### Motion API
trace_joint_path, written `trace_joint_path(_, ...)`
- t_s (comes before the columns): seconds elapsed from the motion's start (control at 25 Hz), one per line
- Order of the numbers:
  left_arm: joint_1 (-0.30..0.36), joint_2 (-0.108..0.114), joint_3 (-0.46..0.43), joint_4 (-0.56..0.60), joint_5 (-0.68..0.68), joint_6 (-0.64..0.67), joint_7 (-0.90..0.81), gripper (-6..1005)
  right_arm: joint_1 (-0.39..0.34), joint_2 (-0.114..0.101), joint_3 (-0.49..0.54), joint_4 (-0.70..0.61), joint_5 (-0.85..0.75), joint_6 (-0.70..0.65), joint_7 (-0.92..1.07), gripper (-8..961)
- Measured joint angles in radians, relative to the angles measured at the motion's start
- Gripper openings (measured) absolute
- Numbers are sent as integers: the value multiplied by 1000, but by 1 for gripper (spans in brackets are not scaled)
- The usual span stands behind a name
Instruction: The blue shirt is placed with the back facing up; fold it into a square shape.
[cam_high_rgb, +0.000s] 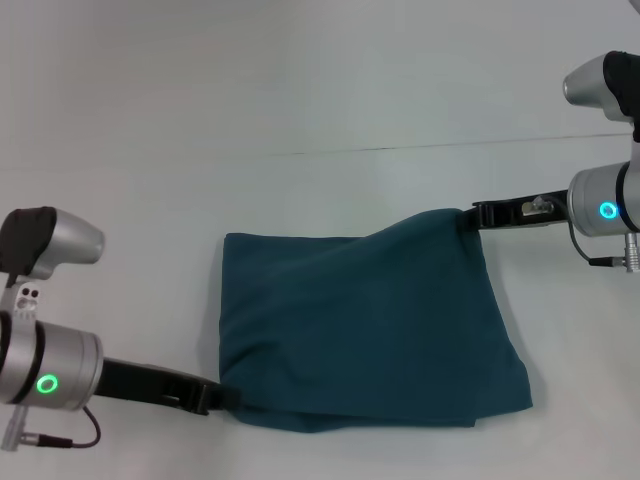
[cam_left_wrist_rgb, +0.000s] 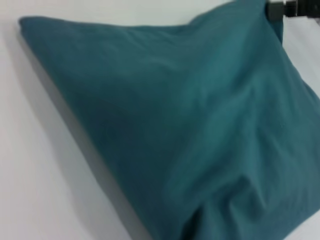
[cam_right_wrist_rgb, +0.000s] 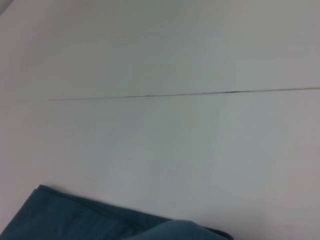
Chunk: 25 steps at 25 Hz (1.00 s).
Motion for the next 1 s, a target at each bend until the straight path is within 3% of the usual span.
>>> trace_joint_path(0.24,5,3,-124,6,-51,70,119,64,-26,-1,6,-53,2,-36,-1,50)
trace_joint_path(0.28,8,3,-177,6,-68,90,149,73,-32,0,8,-67,2,-47,-2,50)
trace_joint_path(0.36,13,8,-256,6,-89,121,190,89,-49,1,14,-106,2,-73,-3,123)
trace_joint_path(0.72,30,48,-451,-2,-161,307,362,453,-163,23,16,-392,116,-294,-138,487)
trace_joint_path(0.84,32,56,-501,-11,-166,382,453,558,-190,26,16,-452,169,-389,-216,729)
trace_joint_path(1.0,32,68,-521,-23,-173,452,508,692,-206,29,16,-471,202,-524,-342,896)
